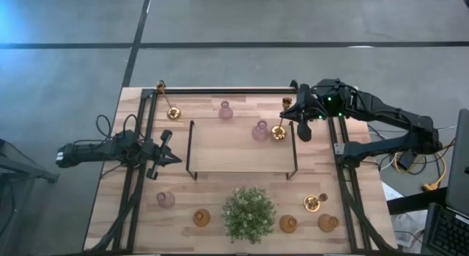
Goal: Pick & Place candle stick holders
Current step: Put the top right gold candle holder on the shelf
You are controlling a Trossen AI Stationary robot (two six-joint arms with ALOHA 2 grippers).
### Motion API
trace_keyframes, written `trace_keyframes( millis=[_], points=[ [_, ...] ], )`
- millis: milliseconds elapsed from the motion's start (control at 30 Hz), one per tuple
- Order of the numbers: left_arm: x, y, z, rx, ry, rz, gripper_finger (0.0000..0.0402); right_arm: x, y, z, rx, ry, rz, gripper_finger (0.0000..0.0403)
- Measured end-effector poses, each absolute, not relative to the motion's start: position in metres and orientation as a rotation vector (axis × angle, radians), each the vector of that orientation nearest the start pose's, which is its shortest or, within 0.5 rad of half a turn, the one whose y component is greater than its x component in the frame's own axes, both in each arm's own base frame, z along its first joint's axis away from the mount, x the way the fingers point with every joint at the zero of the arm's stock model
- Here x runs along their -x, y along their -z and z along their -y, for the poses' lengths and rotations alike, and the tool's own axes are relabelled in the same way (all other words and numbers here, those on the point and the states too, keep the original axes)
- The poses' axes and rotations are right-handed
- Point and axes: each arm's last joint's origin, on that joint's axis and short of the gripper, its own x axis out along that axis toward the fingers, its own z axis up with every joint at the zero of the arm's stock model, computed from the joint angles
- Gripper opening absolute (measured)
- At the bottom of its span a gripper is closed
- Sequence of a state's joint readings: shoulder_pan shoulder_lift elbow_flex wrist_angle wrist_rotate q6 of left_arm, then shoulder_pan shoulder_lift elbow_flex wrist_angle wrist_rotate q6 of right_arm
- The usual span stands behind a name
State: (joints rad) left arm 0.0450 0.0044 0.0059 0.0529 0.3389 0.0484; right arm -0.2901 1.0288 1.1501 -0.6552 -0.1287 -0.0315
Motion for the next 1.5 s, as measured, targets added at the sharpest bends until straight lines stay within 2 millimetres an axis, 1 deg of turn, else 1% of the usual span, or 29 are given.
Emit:
trace_keyframes(
  millis=[100,267,533,967,1500],
  points=[
    [-0.096,-0.17,0.005,-0.059,0.292,0.061,0.0012,-0.195,-0.363,0.057,-0.072,0.171,-0.531,0.0008],
    [-0.096,-0.17,0.005,-0.058,0.292,0.061,0.0012,-0.186,-0.357,0.059,-0.07,0.209,-0.491,0.0008],
    [-0.096,-0.17,0.005,-0.059,0.293,0.061,0.0012,-0.174,-0.35,0.057,-0.098,0.227,-0.456,0.0008],
    [-0.096,-0.17,0.005,-0.059,0.292,0.061,0.0012,-0.176,-0.349,0.058,-0.098,0.225,-0.447,0.001],
    [-0.096,-0.17,0.005,-0.058,0.293,0.061,0.0012,-0.178,-0.353,0.058,-0.106,0.221,-0.403,0.0061]
  ],
)
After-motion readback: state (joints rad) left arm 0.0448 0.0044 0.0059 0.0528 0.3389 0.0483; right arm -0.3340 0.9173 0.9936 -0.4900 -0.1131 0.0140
